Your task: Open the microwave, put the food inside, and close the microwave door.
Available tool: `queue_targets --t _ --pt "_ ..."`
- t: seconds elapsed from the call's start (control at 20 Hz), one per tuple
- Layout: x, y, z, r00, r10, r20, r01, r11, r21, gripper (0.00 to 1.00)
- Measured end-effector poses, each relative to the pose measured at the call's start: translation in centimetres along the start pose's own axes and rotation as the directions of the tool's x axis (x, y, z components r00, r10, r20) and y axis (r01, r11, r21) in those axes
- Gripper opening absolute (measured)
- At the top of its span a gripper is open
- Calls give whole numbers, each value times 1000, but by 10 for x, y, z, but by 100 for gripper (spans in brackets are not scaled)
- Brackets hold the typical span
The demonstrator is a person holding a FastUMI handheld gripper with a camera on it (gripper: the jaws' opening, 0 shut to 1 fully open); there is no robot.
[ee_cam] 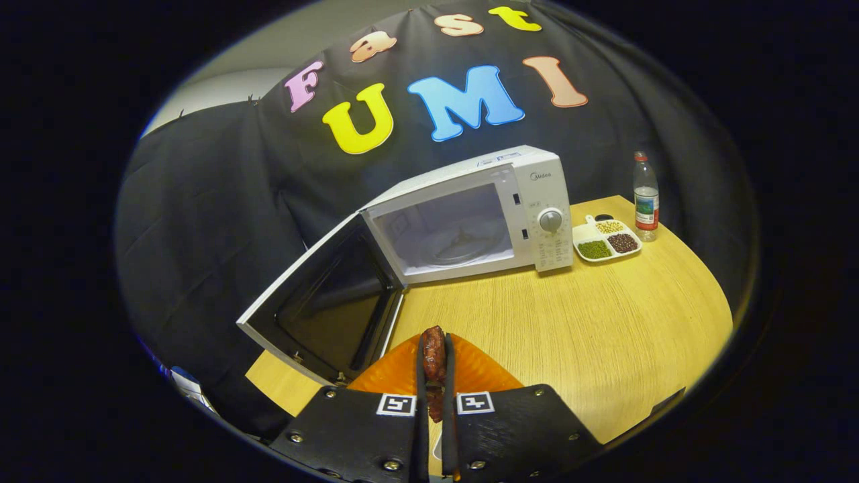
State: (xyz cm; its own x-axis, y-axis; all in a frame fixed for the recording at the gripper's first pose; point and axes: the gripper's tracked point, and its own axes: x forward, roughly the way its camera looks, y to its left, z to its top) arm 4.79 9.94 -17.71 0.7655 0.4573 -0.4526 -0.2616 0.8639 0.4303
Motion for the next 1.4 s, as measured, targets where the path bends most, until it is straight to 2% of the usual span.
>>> queue_targets --t 0.55,1.05,1.4 --pt "60 7 51 998 31 49 -31 1000 -4 8" --pt "169 -5 93 994 42 96 -46 998 43 8" --pt "238 -2 106 987 75 141 -79 996 27 8"
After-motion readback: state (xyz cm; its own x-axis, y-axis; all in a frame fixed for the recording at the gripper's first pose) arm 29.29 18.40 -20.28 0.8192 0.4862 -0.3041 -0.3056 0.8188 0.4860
